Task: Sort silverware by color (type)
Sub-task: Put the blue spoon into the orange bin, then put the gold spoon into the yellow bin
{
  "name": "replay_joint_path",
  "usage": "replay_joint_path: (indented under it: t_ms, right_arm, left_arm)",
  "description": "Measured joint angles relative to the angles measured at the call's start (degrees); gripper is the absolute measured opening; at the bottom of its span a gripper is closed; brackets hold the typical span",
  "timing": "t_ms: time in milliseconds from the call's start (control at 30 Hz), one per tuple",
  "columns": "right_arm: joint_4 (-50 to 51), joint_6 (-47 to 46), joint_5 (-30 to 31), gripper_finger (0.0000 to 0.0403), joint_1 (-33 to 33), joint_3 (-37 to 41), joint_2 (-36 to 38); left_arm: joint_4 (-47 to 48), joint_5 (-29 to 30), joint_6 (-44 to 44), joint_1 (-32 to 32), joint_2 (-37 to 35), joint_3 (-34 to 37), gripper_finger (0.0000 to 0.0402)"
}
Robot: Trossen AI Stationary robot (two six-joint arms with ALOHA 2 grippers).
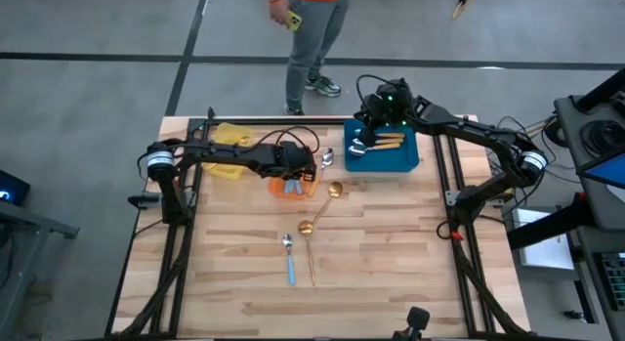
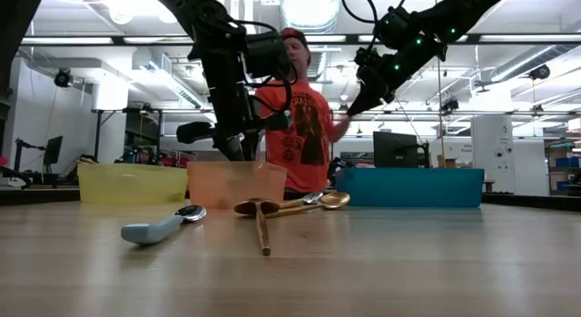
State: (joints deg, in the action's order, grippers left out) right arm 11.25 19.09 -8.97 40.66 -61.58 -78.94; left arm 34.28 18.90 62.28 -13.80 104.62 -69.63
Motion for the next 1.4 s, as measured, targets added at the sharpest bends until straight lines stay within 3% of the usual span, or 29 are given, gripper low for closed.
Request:
replay_joint_path:
  t_ms: [800, 1200, 1400]
  right_arm:
    - [0.0, 0.0, 0.0, 0.0012, 0.0, 0.0, 0.0]
    - [0.0, 0.0, 0.0, 0.0012, 0.0, 0.0, 0.0]
    - [0.0, 0.0, 0.0, 0.0012, 0.0, 0.0, 0.0]
  left_arm:
    - [0.0, 0.0, 0.0, 0.1, 0.4, 0.0, 0.0025]
    - [0.0, 0.0, -0.1, 0.1, 0.3, 0.0, 0.0086]
    - [0.2, 0.1, -6.2, 0.0, -0.2, -0.3, 0.0098]
